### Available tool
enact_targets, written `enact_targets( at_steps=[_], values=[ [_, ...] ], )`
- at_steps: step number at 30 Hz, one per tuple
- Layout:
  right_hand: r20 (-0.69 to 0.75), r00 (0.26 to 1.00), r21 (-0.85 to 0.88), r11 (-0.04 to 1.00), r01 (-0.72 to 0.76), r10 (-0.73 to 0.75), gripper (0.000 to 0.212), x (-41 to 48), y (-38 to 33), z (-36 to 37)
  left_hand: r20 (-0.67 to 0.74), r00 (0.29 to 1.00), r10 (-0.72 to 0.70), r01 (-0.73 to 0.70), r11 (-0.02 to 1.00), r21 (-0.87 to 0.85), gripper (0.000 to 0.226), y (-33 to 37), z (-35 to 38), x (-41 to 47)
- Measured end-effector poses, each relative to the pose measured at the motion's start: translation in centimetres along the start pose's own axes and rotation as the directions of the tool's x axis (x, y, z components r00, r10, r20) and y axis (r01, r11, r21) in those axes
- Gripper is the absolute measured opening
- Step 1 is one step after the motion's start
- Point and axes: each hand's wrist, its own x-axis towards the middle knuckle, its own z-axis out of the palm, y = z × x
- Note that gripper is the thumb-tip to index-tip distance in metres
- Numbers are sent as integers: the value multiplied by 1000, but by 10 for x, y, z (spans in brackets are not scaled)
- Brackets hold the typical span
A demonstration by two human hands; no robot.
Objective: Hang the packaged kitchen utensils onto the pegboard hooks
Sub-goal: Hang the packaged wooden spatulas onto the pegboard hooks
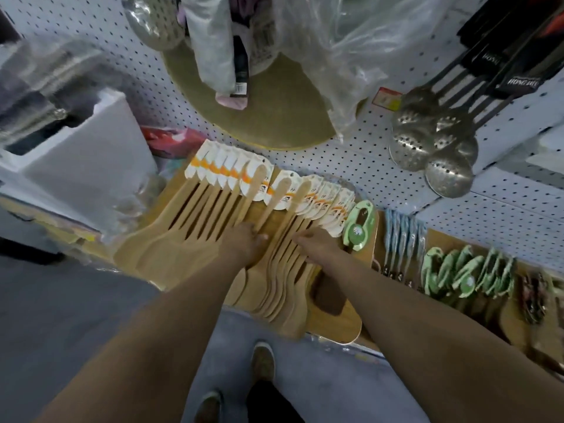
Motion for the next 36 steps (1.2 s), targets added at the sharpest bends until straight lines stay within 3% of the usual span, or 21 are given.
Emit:
enact_targets(
  at_steps=[3, 8, 10, 14, 18, 23, 25, 29, 36],
  values=[
    [-42, 999, 90, 996, -16, 19, 31, 16, 3, 15, -16, 999, -40, 41, 998, 50, 38, -5, 12, 19],
    [-111, 991, 174, 983, -49, 70, 28, 34, 4, 36, -19, 1000, -17, 19, 989, 146, 30, -18, 17, 29],
    [-154, 982, 168, 983, -79, 106, 26, 39, -2, 39, 25, 1000, 4, -5, 1000, 25, 23, -25, 11, 32],
    [-238, 948, 31, 978, -207, 209, 49, 43, -24, 46, 40, 999, -9, 18, 970, -242, 19, -44, -8, 25],
    [-316, 924, -79, 965, -251, 214, 51, 46, -36, 66, 124, 992, -39, 101, 833, -545, 14, -61, -19, 4],
    [-362, 917, -233, 936, -265, 170, 40, 49, -40, 77, 241, 970, -25, 192, 688, -700, 5, -74, -26, -13],
    [-343, 920, -154, 956, -252, 187, 25, 49, -38, 73, 253, 967, -30, 205, 680, -704, 7, -76, -28, -16],
    [-322, 903, 187, 954, -235, 285, 17, 44, -27, 62, 264, 965, -9, 198, 687, -699, 13, -73, -34, -24],
    [-357, 890, 625, 780, 1, 285, 16, -17, -5, 59, 202, 978, 47, 113, 696, -709, 15, -48, -48, -69]
  ],
)
